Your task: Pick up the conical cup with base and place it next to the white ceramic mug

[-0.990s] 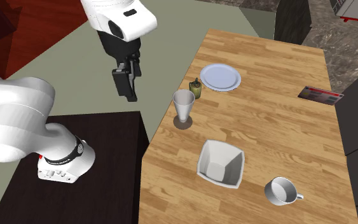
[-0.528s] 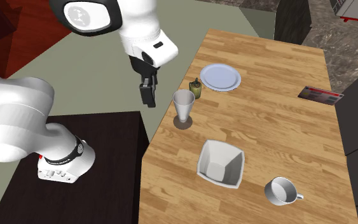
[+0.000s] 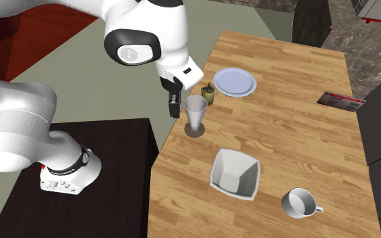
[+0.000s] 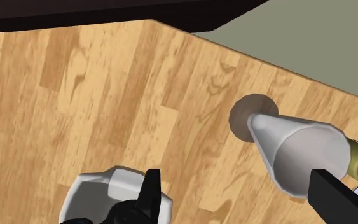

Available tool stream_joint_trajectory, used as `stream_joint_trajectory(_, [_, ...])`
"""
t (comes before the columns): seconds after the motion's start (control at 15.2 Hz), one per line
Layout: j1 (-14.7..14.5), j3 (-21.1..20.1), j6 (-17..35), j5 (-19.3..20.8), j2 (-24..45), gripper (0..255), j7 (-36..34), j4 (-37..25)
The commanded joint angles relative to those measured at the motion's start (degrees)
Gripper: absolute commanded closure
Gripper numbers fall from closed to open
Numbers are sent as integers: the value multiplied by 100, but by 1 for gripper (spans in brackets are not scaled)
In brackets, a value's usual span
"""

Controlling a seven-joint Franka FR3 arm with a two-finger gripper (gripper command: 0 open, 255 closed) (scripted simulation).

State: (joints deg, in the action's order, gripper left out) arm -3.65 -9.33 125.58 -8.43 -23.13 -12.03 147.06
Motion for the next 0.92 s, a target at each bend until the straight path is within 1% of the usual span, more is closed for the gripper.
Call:
stream_joint_trajectory(0.0, [-41, -71, 414, -91, 451, 0, -58, -63])
stream_joint_trajectory(0.33, [-162, -249, 1321, -277, 1542, 0, -214, -292])
stream_joint_trajectory(0.73, [-312, -414, 2229, -380, 2922, 0, -405, -831])
stream_joint_trajectory(0.86, [-326, -419, 2331, -374, 3041, 0, -417, -851])
